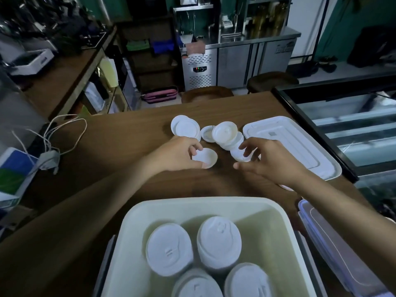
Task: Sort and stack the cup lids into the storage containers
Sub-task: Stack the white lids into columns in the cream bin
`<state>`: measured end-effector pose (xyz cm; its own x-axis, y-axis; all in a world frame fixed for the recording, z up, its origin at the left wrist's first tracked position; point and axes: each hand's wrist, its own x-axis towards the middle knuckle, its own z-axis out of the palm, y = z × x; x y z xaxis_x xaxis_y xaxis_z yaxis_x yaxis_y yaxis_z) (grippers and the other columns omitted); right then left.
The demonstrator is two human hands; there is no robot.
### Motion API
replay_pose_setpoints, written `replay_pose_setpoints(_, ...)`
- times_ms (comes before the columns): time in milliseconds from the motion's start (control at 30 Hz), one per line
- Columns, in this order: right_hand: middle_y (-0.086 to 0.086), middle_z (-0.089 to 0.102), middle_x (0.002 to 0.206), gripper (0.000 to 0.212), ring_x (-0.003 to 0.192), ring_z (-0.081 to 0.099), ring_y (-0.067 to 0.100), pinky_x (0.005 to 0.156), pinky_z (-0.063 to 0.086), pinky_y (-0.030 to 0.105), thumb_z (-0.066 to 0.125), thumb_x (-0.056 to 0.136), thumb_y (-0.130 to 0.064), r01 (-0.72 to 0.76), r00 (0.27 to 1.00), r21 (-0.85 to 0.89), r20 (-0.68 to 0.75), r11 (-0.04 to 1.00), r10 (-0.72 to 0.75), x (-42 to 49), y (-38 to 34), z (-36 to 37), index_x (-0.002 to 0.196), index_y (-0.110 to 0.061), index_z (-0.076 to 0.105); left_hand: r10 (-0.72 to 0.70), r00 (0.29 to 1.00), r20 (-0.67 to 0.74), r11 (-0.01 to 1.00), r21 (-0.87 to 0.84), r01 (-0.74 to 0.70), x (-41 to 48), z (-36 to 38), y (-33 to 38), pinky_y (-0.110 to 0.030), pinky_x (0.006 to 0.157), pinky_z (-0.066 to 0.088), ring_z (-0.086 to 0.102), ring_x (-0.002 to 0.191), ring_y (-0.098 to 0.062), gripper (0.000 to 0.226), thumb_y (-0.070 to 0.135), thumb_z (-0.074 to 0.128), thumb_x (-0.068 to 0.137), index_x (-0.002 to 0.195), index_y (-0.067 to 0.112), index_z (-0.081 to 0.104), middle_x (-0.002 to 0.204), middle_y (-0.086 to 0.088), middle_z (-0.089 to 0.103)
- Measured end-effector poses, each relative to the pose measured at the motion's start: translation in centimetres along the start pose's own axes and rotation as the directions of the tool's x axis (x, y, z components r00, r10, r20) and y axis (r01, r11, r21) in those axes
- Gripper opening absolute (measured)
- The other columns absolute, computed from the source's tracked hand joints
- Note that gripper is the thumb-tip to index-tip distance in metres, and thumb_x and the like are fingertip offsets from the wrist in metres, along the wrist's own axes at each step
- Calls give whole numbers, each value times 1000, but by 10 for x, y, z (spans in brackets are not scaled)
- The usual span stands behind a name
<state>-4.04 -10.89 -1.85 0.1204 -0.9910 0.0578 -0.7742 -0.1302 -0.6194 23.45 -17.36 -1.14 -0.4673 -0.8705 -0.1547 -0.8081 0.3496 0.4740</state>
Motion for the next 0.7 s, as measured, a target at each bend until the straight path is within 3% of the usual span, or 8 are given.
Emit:
replay_pose_setpoints(100, 1, 61, 129, 77, 118, 56, 21, 92, 52, 41, 83, 75, -55, -61, 998, -257, -39, 964, 53, 27, 27, 16, 137, -22, 54, -51, 998, 25, 994, 96, 48, 23, 13, -10, -32, 84, 56, 61, 94, -7, 64, 61, 88, 70, 119, 26, 66, 108, 11, 63)
replay_pose_setpoints(200, 6, 51, 146, 95, 135, 44, 27, 103, 47, 44, 80, 78, -56, -66, 998, -364, -14, 929, 65, 43, 40, 27, 153, -20, 35, -96, 994, 43, 984, 153, 88, 36, 27, -17, -42, 86, 57, 60, 97, -13, 71, 75, 82, 59, 108, 26, 67, 105, 7, 62)
replay_pose_setpoints(333, 7, 51, 147, 96, 137, 43, 26, 103, 45, 41, 77, 81, -59, -103, 992, -396, 22, 912, 122, 53, 50, 37, 156, -18, 33, -98, 995, 16, 978, 186, 93, 44, 39, -20, -44, 77, 58, 62, 83, -11, 57, 80, 75, 61, 87, 31, 62, 87, 11, 62)
replay_pose_setpoints(533, 6, 53, 144, 99, 134, 47, 26, 102, 46, 41, 81, 77, -58, -101, 993, -386, 23, 917, 120, 57, 53, 37, 154, -18, 34, -127, 992, 22, 979, 160, 122, 46, 38, -20, -43, 84, 58, 63, 96, -13, 78, 88, 72, 56, 105, 27, 68, 101, 8, 68)
replay_pose_setpoints(700, 5, 53, 143, 95, 132, 48, 26, 99, 47, 39, 83, 76, -54, -121, 990, -354, 28, 928, 140, 60, 48, 37, 152, -19, 36, -104, 994, 17, 982, 163, 100, 47, 40, -16, -41, 80, 58, 63, 94, -13, 77, 89, 72, 55, 104, 29, 65, 100, 12, 66)
